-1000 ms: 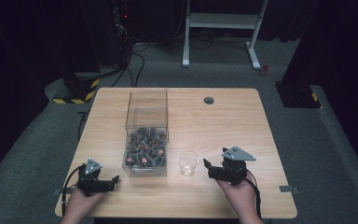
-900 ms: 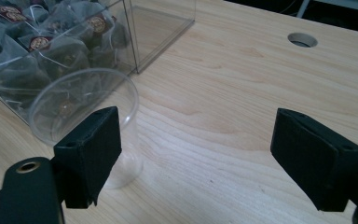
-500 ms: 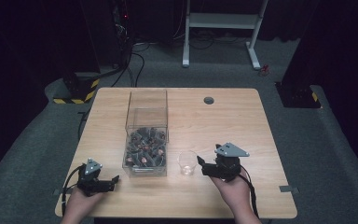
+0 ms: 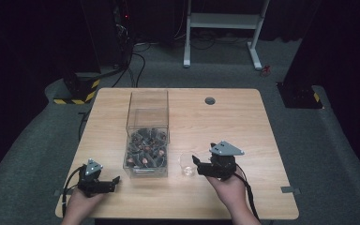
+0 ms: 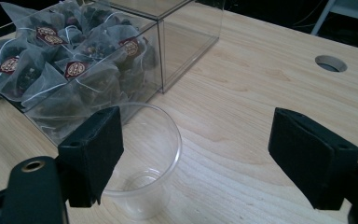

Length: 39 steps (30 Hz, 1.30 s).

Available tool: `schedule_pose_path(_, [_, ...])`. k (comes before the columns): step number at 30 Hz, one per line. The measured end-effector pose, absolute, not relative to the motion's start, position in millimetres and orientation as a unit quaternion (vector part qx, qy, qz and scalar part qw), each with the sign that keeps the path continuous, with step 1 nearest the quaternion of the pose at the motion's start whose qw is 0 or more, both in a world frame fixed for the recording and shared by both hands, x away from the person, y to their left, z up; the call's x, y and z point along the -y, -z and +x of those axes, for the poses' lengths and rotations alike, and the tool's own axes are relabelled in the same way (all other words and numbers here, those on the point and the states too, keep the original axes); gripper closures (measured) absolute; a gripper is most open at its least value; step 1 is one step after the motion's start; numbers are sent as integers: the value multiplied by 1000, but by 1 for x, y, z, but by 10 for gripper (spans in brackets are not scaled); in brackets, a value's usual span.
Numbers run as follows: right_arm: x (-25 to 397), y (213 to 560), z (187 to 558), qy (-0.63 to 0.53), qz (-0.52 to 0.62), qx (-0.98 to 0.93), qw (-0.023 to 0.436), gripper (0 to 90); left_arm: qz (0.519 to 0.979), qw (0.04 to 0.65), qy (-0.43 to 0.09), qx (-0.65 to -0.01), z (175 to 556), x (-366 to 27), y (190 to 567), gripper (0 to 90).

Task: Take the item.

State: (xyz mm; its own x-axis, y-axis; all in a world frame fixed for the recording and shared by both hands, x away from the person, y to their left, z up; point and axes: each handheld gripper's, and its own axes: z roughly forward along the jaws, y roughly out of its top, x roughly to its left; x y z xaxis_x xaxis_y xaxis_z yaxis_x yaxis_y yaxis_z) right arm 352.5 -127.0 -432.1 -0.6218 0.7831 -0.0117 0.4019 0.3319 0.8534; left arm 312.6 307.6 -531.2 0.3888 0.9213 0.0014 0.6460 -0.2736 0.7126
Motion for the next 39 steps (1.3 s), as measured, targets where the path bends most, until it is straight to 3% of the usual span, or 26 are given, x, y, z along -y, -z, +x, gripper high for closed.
schedule_pose_path(39, [65, 421, 355, -452, 326, -808, 194, 210, 769, 322, -214, -510, 313, -308, 531, 24])
